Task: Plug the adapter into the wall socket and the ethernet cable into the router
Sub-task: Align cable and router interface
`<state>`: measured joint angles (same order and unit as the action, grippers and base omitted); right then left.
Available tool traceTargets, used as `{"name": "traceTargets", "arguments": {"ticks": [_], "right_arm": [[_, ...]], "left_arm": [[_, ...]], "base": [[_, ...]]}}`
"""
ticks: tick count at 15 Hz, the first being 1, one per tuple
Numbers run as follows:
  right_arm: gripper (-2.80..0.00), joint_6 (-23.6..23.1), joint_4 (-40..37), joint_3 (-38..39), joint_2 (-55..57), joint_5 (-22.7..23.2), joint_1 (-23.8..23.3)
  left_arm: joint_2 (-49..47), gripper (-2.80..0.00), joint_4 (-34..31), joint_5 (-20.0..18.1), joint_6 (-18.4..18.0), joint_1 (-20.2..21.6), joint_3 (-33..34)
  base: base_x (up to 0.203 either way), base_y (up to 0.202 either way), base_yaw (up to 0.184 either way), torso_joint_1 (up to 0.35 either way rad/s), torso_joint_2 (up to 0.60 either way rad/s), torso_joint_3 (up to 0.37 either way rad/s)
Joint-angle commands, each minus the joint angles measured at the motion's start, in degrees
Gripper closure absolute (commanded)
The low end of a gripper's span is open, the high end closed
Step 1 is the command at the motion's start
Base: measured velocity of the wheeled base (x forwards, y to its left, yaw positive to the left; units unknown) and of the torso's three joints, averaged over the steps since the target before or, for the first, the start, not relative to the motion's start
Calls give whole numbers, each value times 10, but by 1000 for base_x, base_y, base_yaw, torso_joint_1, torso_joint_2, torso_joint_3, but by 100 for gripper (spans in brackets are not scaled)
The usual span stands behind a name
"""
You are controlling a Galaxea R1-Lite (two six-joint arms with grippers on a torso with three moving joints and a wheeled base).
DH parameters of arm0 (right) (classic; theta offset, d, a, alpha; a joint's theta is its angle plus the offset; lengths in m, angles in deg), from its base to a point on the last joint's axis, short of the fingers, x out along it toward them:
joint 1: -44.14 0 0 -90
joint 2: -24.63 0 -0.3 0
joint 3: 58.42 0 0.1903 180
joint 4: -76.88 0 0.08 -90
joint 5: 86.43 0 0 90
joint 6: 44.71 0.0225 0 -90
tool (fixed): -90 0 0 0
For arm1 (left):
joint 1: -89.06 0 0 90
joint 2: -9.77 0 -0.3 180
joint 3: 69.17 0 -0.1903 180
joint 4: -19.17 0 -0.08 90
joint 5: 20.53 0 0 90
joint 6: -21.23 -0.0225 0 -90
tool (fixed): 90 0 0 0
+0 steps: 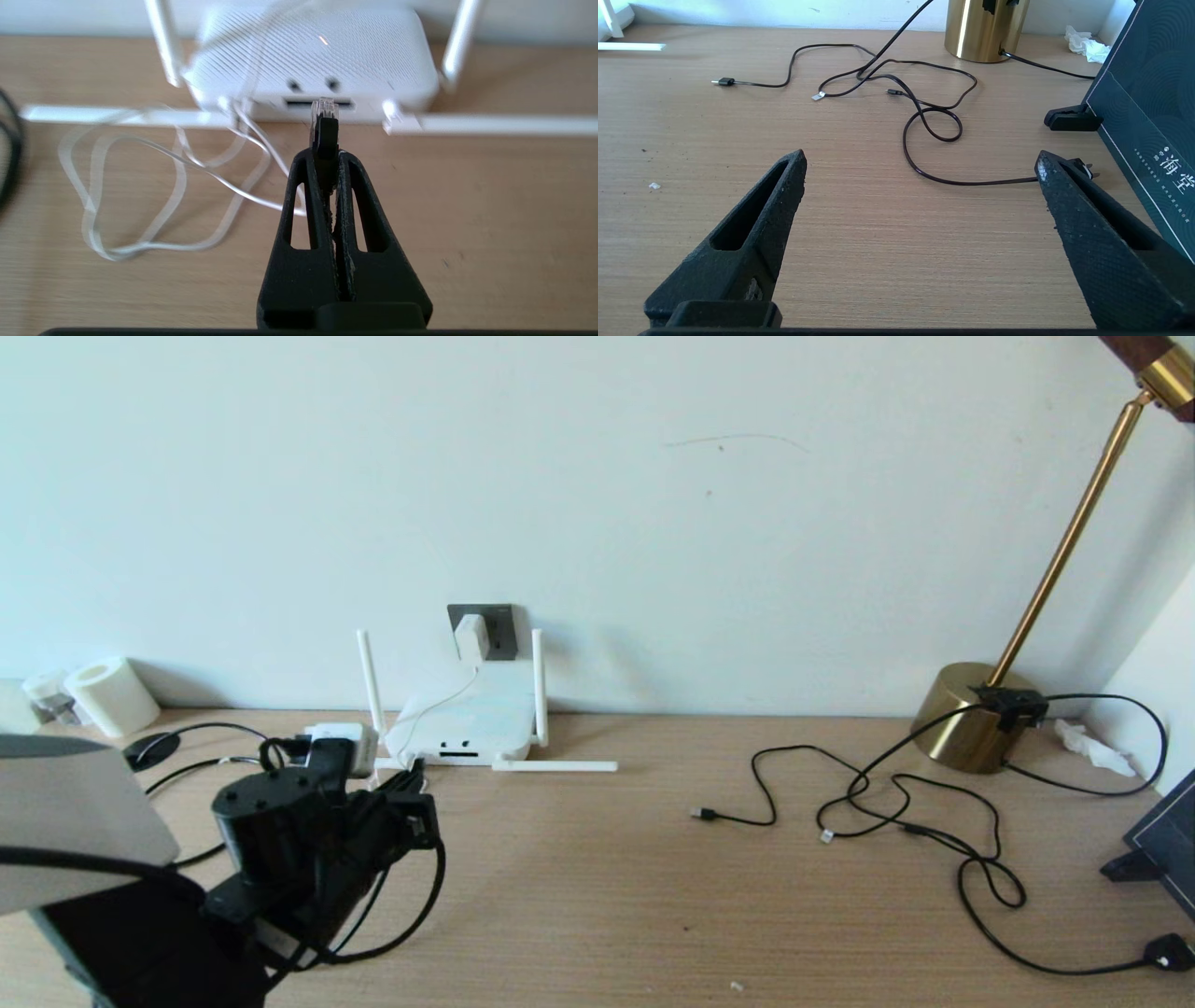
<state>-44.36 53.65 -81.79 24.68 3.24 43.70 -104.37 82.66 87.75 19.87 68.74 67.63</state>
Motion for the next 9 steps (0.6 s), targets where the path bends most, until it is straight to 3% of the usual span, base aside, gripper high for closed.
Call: {"name": "traceTargets", "arguments": {"ticks": [1, 9], "right_arm": [[-280, 0, 0, 0, 0, 0, 0], [-280, 0, 0, 0, 0, 0, 0]], "left_arm": [[-40, 0, 8, 3, 0, -11, 3], [-41, 0, 8, 1, 10, -23, 7]], "base": [[0, 0, 0, 0, 0, 0], [0, 0, 0, 0, 0, 0]]}}
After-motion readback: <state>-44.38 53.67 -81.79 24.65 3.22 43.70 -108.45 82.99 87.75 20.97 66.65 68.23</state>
